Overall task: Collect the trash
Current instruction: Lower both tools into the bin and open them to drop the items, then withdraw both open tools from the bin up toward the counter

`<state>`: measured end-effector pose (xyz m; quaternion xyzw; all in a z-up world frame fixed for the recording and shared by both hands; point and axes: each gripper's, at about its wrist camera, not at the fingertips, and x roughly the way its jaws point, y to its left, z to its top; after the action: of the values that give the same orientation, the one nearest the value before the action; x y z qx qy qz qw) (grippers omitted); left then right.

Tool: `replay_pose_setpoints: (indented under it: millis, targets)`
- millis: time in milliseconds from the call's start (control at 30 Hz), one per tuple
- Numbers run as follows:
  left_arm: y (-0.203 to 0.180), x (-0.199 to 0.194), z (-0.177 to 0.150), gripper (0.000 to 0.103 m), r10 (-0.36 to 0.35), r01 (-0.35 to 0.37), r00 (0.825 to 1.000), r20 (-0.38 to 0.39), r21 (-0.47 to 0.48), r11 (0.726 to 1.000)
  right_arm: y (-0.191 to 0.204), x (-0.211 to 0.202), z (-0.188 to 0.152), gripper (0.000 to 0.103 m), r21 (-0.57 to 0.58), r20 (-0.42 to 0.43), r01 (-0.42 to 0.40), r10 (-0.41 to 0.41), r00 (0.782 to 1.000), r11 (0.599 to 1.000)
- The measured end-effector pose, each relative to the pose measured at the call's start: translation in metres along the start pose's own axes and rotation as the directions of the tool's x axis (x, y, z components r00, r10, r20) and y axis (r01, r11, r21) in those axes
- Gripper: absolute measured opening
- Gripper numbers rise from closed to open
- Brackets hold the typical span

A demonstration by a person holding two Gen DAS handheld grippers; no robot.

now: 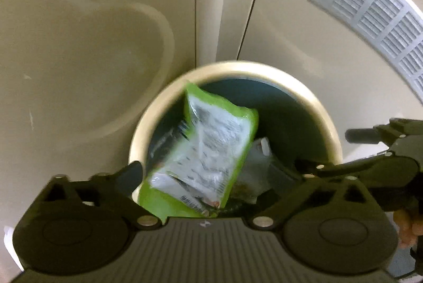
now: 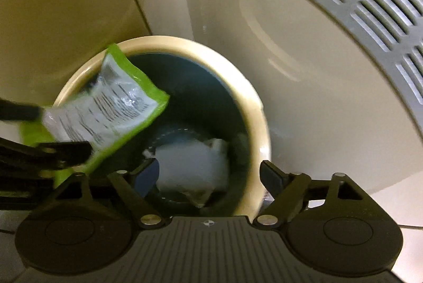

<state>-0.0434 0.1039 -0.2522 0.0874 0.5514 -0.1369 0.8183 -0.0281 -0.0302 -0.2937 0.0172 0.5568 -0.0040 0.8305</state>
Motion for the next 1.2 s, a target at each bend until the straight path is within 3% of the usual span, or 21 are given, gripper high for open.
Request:
replay_pose_setpoints:
  millis: [300,433,700,967,1200]
  targets:
    - [-0.002,-0.063,-0.028,0.103,0.014,-0.014,0.999,0.032,-0.001,1.000,0.008,-0.070,-0.014,0.088,0.000,0.105,-0.049,0.048,0.993,0.999]
    - [-0.004,-0.100,-0.044,0.103,0.033,-0.031,0.998,0.051,-0.047,0.998,0.016,-0.111,-0.026,0.088,-0.019,0.165,-0.060,0.063,0.984,0.998]
    - [-0.008,-0.162,-0.078,0.103,0.060,-0.049,0.991,0.122,-0.093,0.994,0.027,-0.181,-0.068,0.089,-0.037,0.301,-0.042,0.051,0.952,0.998]
    - [-0.019,-0.200,-0.102,0.103,0.099,-0.074,0.974,0.203,-0.128,0.989,0.032,-0.224,-0.103,0.090,-0.073,0.379,-0.034,0.059,0.924,0.997]
    - [-0.025,-0.226,-0.113,0.103,0.113,-0.083,0.959,0.261,-0.124,0.989,0.038,-0.256,-0.125,0.091,-0.126,0.471,0.005,0.055,0.880,0.992]
